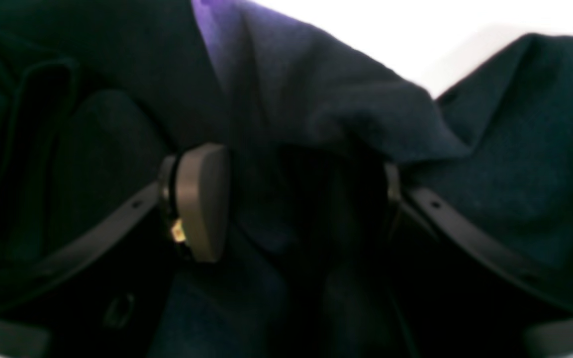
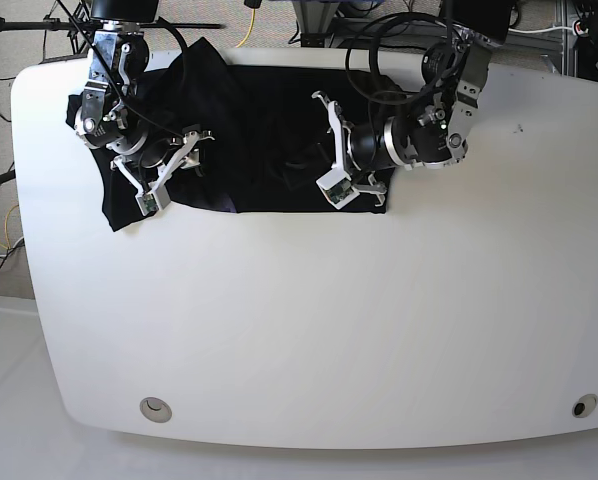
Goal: Fold the T-shirt properly
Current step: 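Pull the grasped shirt end with the left gripper toward the right gripper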
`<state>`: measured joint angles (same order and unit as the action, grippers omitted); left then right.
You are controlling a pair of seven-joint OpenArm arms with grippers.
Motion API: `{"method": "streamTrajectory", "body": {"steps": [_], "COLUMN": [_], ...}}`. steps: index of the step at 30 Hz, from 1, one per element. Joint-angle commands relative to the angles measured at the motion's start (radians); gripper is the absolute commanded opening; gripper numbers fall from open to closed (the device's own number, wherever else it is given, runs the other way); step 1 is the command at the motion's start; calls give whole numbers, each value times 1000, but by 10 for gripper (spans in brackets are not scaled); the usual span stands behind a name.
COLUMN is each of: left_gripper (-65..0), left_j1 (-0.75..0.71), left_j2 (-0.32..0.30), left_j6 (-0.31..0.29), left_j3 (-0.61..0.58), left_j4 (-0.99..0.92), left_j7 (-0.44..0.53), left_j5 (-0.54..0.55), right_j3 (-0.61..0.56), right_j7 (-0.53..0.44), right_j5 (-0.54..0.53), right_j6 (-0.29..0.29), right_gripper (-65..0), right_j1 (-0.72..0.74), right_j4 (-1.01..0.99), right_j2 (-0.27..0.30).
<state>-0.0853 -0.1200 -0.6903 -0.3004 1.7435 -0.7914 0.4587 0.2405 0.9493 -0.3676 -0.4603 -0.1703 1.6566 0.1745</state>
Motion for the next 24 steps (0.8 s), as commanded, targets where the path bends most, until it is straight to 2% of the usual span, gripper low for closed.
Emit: {"method": "streamTrajectory", "body": {"steps": [1, 5, 11, 24], "left_gripper": [-650, -650, -650, -650], "left_j1": [20, 31, 26, -6], "left_j2": [6, 23, 36, 38], "left_j6": [-8, -8, -8, -8], "left_j3": [2, 2, -7, -122], "left_j4": [36, 40, 37, 36], "left_j7": [-21, -58, -61, -61], "left_j5": [18, 18, 18, 18], "right_j3": [-2, -2, -2, -2], "right_j7": [56, 56, 56, 56], "right_j5": [20, 20, 20, 22], "right_j6": [5, 5, 5, 5], "right_gripper": [-288, -288, -288, -288], "right_j1": [-10, -10, -10, -10], "right_j4": [-8, -8, -8, -9], "right_j2": [1, 1, 1, 0]}}
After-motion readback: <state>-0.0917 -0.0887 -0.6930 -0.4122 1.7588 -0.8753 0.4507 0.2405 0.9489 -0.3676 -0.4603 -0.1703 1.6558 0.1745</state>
